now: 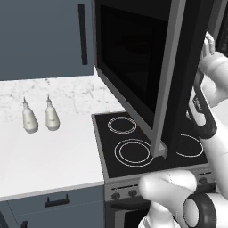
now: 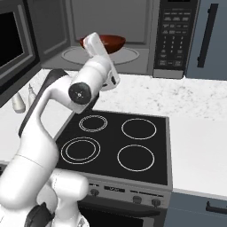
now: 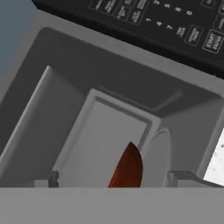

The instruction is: Open the microwave, place the bowl with waffle inside the microwave, then close the microwave door and turn it on.

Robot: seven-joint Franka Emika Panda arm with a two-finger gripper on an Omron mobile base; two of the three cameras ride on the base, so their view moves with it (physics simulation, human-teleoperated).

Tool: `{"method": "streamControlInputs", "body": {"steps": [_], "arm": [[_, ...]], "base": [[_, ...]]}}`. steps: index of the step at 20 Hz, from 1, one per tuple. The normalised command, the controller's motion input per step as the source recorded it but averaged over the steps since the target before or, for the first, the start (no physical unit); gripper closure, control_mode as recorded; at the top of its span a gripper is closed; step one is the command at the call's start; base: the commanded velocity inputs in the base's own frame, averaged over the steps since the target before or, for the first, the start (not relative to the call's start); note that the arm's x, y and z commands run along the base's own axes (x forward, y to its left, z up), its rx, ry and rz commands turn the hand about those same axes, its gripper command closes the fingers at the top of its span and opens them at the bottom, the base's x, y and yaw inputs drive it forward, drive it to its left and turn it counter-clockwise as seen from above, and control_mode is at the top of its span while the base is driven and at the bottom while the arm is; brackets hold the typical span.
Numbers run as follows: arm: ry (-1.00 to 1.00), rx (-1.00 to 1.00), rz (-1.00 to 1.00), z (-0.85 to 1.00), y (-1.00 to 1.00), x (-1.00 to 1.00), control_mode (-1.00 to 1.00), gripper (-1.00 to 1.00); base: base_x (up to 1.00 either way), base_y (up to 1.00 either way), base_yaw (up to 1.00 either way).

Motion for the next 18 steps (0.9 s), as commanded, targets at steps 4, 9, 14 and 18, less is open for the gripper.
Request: {"method": "streamControlInputs", "body": {"steps": [4, 9, 14, 18], "arm": [[-0.04, -0.15, 0.00, 0.01, -0.05, -1.00, -1.00, -1.00], [0.09, -0.25, 0.00, 0.00, 0.00, -1.00, -1.00, -1.00], [0.34, -0.25, 0.00, 0.27, 0.00, -1.00, -1.00, -1.00], [0.40, -0.26, 0.01, 0.30, 0.00, -1.00, -1.00, -1.00]], "base": [[0.00, 0.00, 0.00], [0.00, 0.00, 0.00], [0.00, 0.00, 0.00], [0.00, 0.00, 0.00]]}}
